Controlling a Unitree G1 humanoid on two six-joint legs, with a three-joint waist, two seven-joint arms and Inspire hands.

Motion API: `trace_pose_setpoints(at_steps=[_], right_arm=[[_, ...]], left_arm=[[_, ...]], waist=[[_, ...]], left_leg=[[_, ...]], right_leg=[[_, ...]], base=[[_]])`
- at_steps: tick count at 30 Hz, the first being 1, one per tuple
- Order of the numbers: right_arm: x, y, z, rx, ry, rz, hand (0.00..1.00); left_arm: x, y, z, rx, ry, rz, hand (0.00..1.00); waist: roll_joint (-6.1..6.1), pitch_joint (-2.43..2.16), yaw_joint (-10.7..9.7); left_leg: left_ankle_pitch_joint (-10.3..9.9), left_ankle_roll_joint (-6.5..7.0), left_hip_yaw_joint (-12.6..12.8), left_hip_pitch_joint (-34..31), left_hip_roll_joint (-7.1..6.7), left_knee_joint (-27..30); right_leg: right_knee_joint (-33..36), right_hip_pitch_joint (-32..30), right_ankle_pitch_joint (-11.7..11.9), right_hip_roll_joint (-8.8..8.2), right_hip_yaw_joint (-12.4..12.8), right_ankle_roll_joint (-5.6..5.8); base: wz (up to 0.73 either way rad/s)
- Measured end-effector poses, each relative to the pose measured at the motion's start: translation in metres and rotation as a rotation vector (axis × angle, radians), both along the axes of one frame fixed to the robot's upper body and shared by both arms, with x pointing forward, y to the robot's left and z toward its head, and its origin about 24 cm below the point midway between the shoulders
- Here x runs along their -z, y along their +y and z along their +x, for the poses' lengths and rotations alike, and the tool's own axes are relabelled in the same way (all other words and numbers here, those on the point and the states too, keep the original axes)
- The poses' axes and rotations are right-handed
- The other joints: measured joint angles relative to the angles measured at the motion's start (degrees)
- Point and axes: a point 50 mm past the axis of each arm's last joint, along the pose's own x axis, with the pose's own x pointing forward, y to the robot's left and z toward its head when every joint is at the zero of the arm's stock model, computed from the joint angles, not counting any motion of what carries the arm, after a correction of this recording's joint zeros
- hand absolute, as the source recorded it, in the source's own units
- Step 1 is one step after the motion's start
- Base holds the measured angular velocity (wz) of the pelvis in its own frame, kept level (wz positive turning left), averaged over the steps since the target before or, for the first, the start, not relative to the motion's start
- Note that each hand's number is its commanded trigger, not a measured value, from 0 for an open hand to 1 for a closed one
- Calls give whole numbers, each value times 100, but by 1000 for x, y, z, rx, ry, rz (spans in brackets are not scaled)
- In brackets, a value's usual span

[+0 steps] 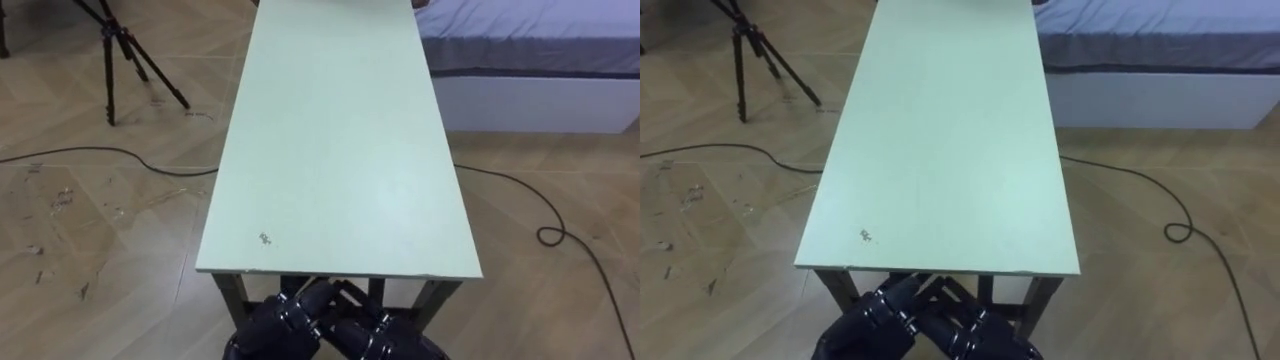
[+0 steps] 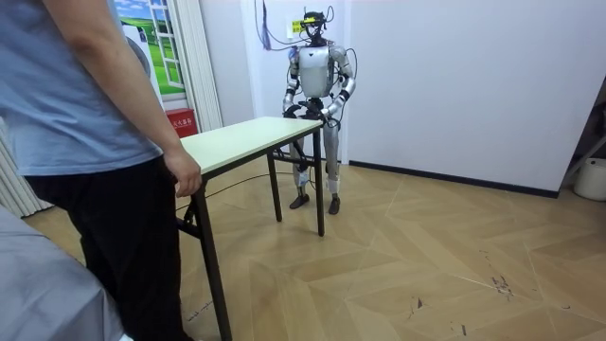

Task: Move table with human

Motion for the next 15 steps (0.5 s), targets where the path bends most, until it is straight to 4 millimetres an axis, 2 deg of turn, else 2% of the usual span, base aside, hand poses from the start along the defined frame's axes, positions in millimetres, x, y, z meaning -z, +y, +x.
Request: trace_pose_setpoints(at_steps=[3,5,11,15], right_arm=[[-4,0,9,-7,-26,-4,0],[-5,-2,11,-8,-30,-12,0],[-9,-3,24,13,-45,-27,0],[-9,-3,33,11,-23,-53,0]], left_arm=[[-1,3,4,-7,1,16,0],[-1,3,7,-11,12,29,0],[-2,11,18,-54,41,61,0],[2,20,34,-103,78,91,0]], waist=[[4,4,18],[21,37,33],[74,78,150],[77,82,242]], left_leg=[[1,0,-2,26,-1,14],[1,0,-1,95,-1,2],[2,-2,19,105,-1,-22],[12,-9,11,109,0,-26]], right_leg=[[-2,26,0,2,49,0],[-9,92,0,2,45,0],[-5,99,1,5,61,-2],[0,103,3,5,57,-5]], base=[[0],[0],[-1],[0]])
